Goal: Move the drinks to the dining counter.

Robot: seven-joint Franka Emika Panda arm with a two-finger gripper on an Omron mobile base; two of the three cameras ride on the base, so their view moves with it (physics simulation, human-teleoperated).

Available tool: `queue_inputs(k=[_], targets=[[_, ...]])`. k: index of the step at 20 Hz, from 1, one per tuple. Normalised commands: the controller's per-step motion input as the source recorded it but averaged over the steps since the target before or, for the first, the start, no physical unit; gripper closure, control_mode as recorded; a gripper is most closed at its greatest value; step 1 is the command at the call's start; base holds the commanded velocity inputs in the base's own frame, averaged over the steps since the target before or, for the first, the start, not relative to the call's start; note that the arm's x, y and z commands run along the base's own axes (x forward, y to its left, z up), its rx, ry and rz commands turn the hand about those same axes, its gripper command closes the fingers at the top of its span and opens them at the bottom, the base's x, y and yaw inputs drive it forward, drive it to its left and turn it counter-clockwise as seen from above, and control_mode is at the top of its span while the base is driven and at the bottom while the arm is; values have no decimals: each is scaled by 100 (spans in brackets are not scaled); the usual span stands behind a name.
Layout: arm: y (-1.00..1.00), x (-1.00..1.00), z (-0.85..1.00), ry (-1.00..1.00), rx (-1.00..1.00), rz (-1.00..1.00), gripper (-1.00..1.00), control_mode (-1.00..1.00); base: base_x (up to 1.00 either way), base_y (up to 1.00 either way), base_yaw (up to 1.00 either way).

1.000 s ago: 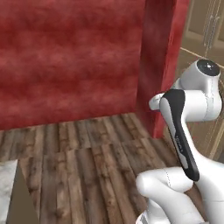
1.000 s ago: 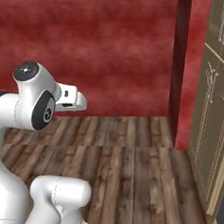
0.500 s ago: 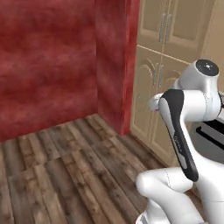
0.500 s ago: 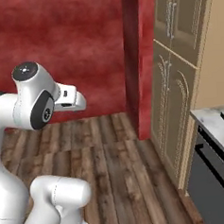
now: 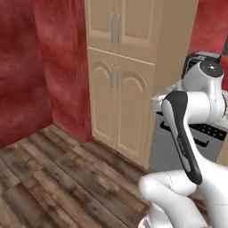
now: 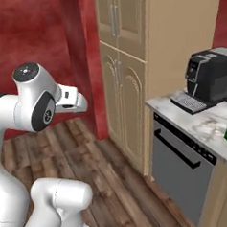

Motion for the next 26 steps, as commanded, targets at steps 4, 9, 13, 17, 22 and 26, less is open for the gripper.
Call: queue_inputs(k=[4, 9, 13, 17, 22, 26], targets=[[0, 0, 0, 0, 0, 0, -100, 100, 1, 0, -47], [0, 0, 0, 0, 0, 0, -100, 100, 10, 0, -44], [0, 0, 0, 0, 0, 0, -100, 100, 21, 0, -41], [0, 0, 0, 0, 0, 0, -100, 100, 27, 0, -39], [0, 0, 0, 0, 0, 0, -100, 100, 38, 0, -38], [0, 0, 0, 0, 0, 0, -100, 100, 45, 0, -36]])
